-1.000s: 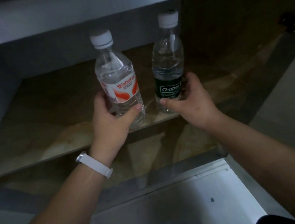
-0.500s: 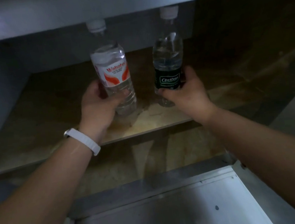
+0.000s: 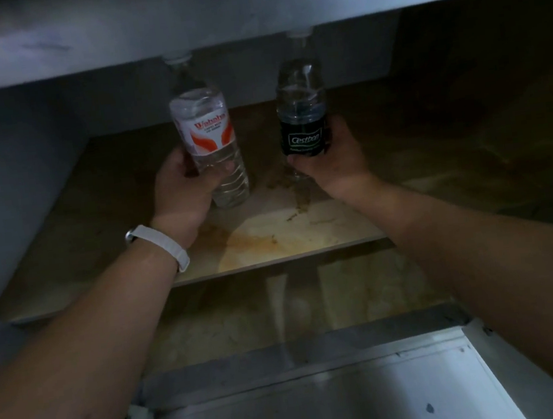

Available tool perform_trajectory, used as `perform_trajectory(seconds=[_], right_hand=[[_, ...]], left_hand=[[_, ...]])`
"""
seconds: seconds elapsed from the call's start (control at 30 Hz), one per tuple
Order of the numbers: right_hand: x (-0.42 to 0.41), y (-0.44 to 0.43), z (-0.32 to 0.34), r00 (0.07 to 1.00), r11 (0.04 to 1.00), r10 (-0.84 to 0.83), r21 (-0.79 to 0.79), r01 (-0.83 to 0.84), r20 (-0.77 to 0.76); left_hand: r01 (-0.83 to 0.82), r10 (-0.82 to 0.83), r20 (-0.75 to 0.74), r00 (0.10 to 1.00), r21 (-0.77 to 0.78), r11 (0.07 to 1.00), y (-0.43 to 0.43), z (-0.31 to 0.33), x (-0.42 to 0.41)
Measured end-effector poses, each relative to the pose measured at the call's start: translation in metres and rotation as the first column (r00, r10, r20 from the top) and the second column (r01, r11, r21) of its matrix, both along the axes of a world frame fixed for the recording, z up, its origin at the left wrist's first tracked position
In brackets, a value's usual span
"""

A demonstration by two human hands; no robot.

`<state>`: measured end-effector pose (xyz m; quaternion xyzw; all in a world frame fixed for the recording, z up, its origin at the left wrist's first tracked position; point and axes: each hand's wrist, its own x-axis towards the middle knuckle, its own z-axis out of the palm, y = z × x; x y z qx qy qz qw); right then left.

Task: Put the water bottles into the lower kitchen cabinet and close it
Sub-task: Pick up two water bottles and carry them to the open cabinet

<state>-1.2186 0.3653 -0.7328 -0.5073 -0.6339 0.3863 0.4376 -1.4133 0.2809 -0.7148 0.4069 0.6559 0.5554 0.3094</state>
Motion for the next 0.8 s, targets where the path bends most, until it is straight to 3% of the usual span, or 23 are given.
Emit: perform_trajectory(seconds=[0.37,0.53,0.67,0.8], right_hand=[[0.013,-0.003,-0.001,0.987,0.995,0.095,-0.018,-0.094,0.127],[0.04,-0.024,0.013,0.964,0.996,0.078,0.026,-0.088,0.254],[0.066,-0.043,0.018,0.819,0.992,0.054,0.062,-0.108,0.571],[0.09,-0.067,0.021,0.628,0.925,0.001,0.237,-0.296,0.779]], left_hand=[[-0.001,-0.004,-0.077,0.997,-0.073,0.997,-0.004,-0.01,0.007],[-0.036,0.044,-0.111,0.993,0.073,0.997,-0.037,-0.023,0.021],[0.038,-0.001,-0.359,0.933,0.098,0.994,-0.065,-0.026,0.04],[0.174,-0.124,-0.703,0.701,0.0,0.985,-0.079,-0.022,0.06]])
